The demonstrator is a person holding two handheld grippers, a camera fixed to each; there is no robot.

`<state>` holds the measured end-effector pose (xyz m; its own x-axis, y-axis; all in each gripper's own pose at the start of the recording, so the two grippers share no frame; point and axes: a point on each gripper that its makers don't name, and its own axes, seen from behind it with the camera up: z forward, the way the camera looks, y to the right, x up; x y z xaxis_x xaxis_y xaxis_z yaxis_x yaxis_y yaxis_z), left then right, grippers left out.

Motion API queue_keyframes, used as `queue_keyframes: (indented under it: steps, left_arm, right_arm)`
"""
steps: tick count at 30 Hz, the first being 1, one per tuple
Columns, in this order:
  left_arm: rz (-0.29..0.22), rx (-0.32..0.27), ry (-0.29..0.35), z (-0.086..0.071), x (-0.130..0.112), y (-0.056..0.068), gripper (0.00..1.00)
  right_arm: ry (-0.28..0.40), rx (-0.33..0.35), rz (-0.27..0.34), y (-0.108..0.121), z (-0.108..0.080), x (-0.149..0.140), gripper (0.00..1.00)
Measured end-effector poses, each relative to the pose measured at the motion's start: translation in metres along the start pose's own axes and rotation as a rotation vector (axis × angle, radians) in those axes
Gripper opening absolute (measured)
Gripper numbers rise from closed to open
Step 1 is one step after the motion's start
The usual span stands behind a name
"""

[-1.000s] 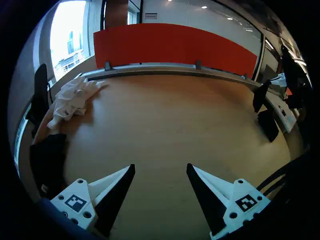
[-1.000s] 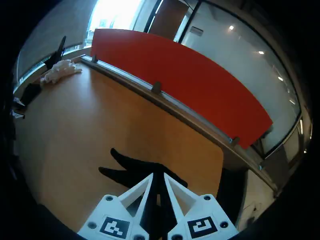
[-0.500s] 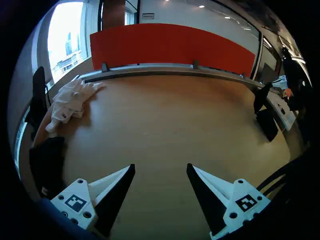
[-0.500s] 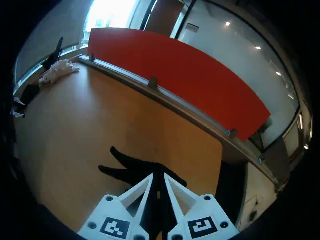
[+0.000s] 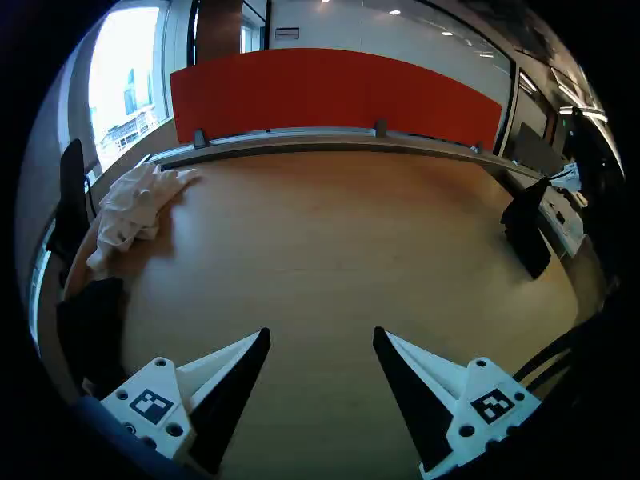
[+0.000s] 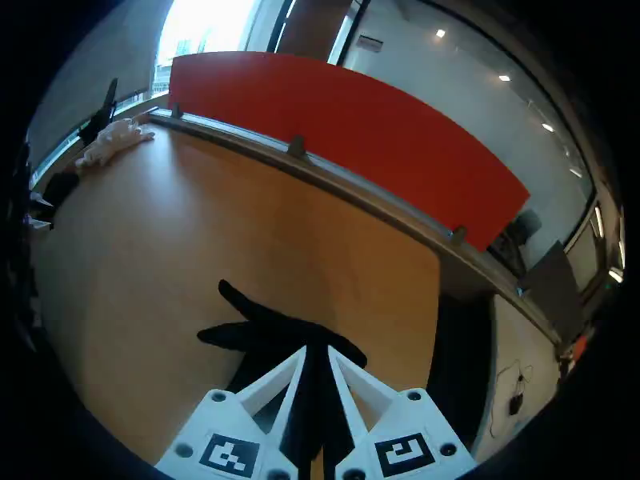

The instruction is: Fold towel

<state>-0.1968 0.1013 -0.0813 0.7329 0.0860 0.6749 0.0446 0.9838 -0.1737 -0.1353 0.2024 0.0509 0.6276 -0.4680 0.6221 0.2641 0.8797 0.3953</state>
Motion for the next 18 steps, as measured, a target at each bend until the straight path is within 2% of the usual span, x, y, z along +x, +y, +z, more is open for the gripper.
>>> queue_keyframes:
  steps: [18]
  left_arm:
    - [-0.005, -0.005, 0.007, -0.007, -0.004, 0.002, 0.96]
  right_arm:
    - [-0.038, 0.010, 0.009, -0.020, -0.020, -0.041, 0.04]
